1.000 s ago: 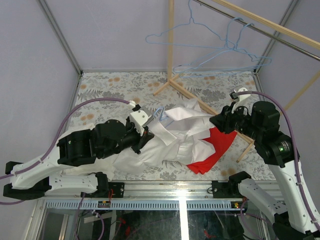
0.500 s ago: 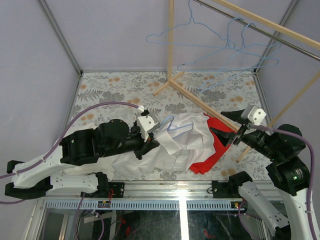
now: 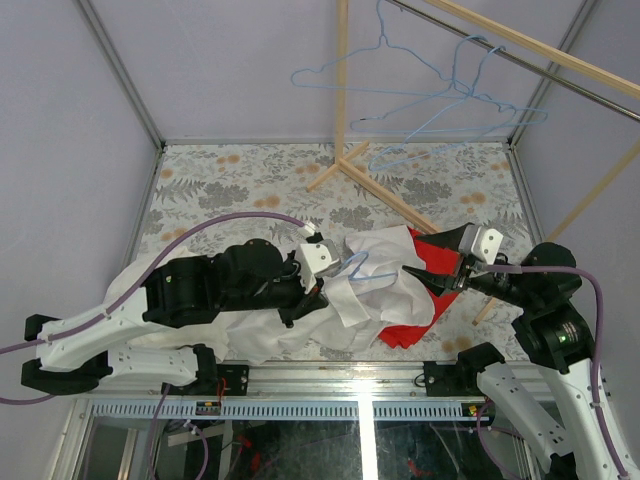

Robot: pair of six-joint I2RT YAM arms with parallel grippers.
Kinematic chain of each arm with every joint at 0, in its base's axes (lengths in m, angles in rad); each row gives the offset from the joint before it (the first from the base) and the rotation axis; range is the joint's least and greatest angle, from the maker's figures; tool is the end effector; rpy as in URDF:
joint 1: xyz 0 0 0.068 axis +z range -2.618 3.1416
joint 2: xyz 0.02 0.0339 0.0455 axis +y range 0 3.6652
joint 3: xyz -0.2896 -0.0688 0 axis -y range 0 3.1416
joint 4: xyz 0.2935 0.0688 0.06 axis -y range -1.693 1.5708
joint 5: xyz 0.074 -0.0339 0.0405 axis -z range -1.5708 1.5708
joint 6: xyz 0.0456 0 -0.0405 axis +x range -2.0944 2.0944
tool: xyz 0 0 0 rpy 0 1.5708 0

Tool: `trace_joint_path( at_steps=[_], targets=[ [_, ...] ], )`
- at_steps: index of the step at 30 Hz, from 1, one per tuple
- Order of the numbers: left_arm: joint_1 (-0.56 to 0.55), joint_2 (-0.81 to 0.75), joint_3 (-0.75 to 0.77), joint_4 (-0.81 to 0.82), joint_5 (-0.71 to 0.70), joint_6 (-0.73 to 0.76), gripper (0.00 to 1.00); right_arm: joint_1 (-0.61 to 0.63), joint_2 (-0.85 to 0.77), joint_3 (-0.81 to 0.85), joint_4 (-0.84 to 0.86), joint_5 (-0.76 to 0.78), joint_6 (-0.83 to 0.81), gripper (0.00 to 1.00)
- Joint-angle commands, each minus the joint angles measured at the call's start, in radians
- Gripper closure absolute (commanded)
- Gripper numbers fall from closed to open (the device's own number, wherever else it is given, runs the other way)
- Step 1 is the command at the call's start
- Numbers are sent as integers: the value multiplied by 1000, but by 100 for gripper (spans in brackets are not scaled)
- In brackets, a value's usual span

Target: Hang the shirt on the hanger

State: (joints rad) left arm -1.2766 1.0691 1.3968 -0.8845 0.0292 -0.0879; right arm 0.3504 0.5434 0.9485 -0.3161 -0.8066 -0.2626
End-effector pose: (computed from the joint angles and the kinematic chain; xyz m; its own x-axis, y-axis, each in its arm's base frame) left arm 0.0686 -0.2309 0.4555 -0.2373 0.4805 -0.8443 0.9466 0.3095 -0.0899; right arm 0.1046 0.0733 0.4434 0.3176 -0.0752 -0.9452 -0.8599 0.3972 -0.3205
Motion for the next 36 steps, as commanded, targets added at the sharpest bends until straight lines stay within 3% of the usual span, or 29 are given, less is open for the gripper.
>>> trace_joint_path(
  at_steps=[1,7,29,36],
  targets=[
    [-5,-1,43,11,54,30,100,-1,10,13,22,-117,-26,39],
    [-3,12,52,9,66,37,100,-1,4,2,-23,-167,-23,37],
    [-4,53,74,4,98,55,100,0,65,-56,-47,-178,-16,43],
    [-4,56,76,8,110,56,100,2,123,-50,-36,-178,1,54]
  ],
)
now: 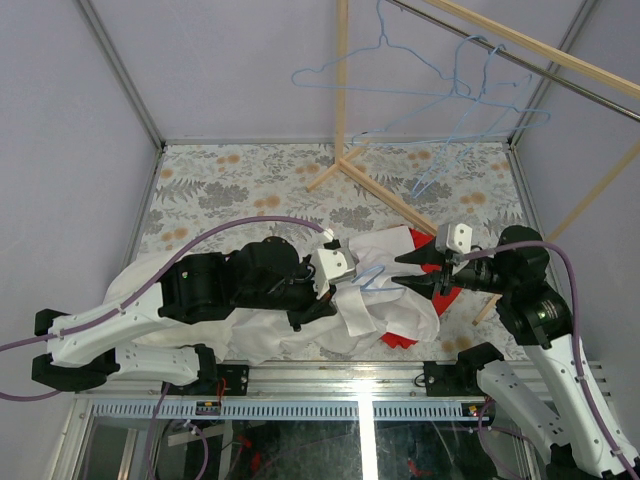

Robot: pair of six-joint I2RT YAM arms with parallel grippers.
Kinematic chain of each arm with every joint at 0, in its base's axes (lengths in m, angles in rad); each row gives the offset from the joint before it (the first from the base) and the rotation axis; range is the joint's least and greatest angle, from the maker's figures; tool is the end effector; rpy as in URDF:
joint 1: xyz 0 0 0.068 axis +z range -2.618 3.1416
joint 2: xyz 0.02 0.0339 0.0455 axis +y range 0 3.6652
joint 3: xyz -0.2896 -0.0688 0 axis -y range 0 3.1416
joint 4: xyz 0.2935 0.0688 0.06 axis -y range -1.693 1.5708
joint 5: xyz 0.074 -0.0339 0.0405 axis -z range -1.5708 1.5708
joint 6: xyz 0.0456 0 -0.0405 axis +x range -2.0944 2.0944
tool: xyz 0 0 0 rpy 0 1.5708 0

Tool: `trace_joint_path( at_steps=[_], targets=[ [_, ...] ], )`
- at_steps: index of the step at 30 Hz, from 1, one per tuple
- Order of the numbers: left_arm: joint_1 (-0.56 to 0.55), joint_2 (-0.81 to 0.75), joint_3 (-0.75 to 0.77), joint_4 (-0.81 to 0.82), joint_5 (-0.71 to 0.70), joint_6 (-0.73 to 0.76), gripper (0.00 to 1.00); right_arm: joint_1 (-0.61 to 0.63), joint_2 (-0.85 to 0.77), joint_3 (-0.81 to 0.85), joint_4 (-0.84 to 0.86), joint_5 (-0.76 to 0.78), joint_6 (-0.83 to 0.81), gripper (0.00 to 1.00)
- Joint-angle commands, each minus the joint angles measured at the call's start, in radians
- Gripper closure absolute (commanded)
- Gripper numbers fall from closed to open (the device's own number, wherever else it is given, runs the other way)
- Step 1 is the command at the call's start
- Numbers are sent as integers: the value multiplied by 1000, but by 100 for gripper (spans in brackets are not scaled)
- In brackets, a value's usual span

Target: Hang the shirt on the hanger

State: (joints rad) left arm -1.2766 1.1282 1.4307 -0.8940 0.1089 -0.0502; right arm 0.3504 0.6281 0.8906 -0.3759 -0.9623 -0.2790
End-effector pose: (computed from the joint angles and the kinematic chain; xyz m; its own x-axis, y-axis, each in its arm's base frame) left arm 0.0699 -0.2477 0.4534 -0.2105 0.5228 -0.8260 0.9682 0.2284 -0.1022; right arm 0.1308 0.0877 0.4065 0.1627 -0.1081 -0.9807 -0.9540 0.2364 -0.1844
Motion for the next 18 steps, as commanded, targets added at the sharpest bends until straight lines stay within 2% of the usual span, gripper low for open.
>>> trace_joint_path(
  at_steps=[1,9,14,18],
  targets=[
    [-5,-2,42,18,32,19,100,5,48,12,25,-27,19,54],
    [-3,5,43,27,31,20,100,29,72,9,53,-52,44,56],
    [-3,9,42,32,24,21,100,45,78,0,77,-70,74,68],
    [-4,10,40,32,15,20,100,48,83,7,113,-55,124,82]
  ],
)
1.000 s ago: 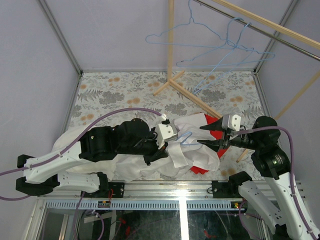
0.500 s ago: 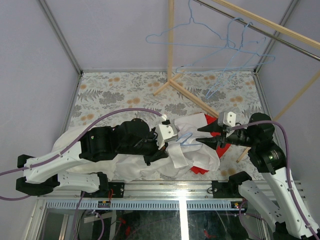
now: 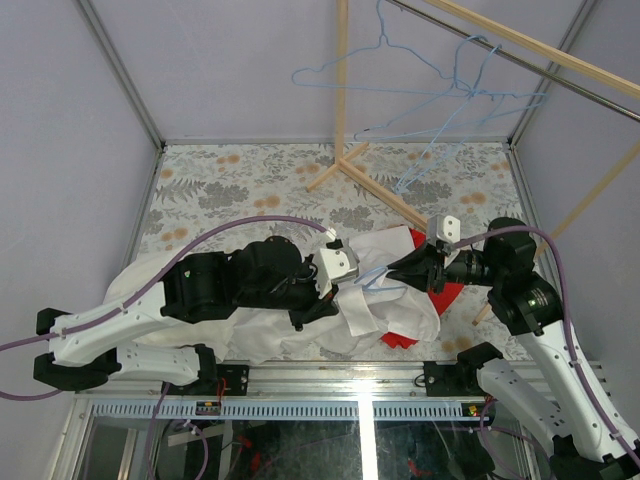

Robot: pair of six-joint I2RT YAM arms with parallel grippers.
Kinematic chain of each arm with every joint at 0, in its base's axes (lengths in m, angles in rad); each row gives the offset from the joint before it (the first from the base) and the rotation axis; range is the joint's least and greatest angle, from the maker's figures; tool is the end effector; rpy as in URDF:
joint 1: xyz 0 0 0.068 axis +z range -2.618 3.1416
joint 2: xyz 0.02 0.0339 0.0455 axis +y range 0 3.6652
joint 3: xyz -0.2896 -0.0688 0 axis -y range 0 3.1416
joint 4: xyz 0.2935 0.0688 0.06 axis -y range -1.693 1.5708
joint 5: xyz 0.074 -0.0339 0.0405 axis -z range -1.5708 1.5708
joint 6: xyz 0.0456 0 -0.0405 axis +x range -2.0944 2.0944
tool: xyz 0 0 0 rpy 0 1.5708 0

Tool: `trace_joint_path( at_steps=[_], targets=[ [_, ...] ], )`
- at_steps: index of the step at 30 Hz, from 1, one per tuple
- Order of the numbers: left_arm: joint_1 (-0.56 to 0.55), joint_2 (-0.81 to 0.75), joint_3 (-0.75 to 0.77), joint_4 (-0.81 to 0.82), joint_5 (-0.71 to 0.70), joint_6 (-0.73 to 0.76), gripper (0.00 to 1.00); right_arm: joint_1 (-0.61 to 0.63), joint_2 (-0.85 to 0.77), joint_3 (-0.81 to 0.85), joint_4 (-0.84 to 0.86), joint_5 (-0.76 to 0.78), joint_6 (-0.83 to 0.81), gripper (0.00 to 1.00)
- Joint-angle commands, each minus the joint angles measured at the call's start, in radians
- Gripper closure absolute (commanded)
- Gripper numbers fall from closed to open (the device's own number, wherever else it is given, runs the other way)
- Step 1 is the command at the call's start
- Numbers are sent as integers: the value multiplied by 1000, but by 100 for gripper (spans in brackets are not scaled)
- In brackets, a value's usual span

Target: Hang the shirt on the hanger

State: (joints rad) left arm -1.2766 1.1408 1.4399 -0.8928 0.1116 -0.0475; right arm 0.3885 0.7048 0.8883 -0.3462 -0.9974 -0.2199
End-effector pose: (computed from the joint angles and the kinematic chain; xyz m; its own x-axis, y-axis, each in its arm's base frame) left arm 0.0708 -0.2512 0.4538 -0.2085 0.5253 -0.8250 0.9690 0.2250 -0.1016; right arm 0.1469 0.1015 0.3977 0.0659 -0.1009 -0.9927 -0.9820 0.1701 -0.0825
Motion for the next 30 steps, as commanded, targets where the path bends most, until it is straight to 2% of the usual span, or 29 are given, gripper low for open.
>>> trace_joint_path(
  at_steps=[1,4,7,14,18,22,23,27,30],
  targets=[
    [-3,-3,29,30,10,18,100,10,10,14,96,-14,90,87],
    [-3,-6,26,31,12,13,100,10,27,32,117,10,150,100],
    [-4,-9,27,30,17,11,100,10,67,77,72,81,192,100],
    [-4,-16,23,24,10,11,100,10,268,324,-277,342,193,100],
    [-4,-17,18,17,-42,-2,100,10,266,351,-284,384,223,100],
    [-3,-19,17,0,-188,-38,100,9,225,367,-265,405,263,99],
    [-4,-22,16,1,-218,-45,100,10,222,378,-268,405,267,94],
    [-5,-40,5,31,-315,-67,100,10,202,396,-262,421,285,60],
    [-3,-64,-12,59,-377,-84,100,9,163,382,-245,464,286,50]
  ],
)
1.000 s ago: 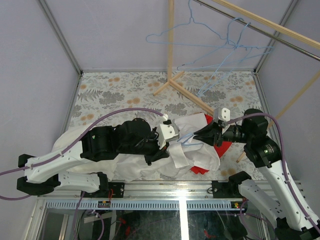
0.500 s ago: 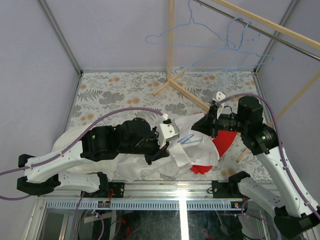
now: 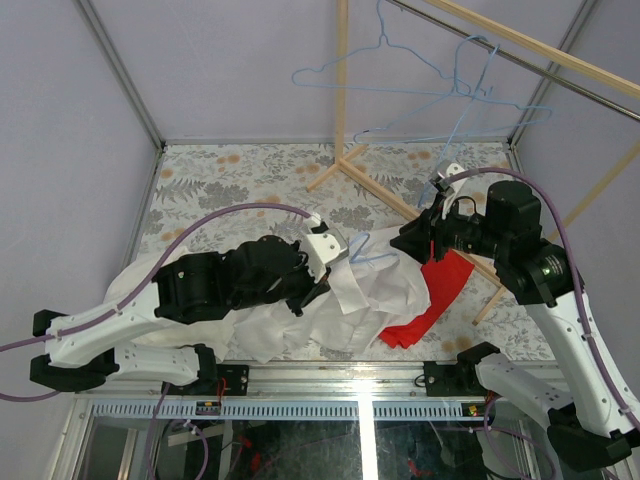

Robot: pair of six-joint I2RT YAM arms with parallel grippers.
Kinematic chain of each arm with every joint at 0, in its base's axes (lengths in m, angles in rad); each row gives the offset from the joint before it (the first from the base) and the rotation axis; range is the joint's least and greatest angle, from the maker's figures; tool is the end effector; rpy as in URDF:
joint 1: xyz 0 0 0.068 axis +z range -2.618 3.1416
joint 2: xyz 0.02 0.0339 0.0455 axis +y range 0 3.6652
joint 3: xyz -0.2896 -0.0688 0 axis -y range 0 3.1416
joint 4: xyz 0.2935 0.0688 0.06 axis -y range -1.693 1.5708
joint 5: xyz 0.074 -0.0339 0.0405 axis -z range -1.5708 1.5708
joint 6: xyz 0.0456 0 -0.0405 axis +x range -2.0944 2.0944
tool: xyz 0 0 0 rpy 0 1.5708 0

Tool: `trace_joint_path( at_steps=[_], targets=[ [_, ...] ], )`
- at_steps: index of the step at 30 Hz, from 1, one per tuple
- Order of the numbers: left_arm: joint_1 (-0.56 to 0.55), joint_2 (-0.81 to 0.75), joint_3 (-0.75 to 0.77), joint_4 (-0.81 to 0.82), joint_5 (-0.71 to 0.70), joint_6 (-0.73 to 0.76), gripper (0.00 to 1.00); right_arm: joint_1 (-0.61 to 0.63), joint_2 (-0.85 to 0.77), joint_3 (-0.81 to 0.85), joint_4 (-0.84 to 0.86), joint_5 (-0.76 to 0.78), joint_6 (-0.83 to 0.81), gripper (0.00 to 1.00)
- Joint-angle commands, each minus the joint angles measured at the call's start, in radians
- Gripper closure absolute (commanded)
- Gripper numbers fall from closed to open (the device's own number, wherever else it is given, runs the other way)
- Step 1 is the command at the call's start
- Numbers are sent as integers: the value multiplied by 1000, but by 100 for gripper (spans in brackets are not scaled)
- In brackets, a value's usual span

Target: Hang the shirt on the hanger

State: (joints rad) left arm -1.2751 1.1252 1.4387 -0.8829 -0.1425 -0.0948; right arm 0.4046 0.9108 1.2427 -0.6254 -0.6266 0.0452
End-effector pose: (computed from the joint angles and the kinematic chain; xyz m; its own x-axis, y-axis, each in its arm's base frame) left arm 0.0809 -0.2432 0.4582 -0.2427 0.4753 -0.8457 0.8931 0.4499 -0.0035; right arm 0.1794 0.1059 0.4625 -0.3034 -0.0901 -0.9486 -0.8220 0.5283 0.2127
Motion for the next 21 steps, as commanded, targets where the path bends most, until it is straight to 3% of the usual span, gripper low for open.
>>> trace_joint_path(
  at_steps=[1,7,15,19,21],
  targets=[
    [-5,-58,-16,58,-141,-39,100,-6,-58,16,42,113,21,47],
    [-6,-100,-31,85,-222,-52,100,-6,-95,-55,55,186,8,37],
    [-6,-126,-33,104,-266,-61,100,-7,-88,-105,99,128,40,35],
    [-6,-133,-34,123,-279,-61,100,-6,-51,-110,143,77,71,40],
    [-6,-140,-32,139,-287,-59,100,-6,-24,-95,157,41,96,54]
  ],
)
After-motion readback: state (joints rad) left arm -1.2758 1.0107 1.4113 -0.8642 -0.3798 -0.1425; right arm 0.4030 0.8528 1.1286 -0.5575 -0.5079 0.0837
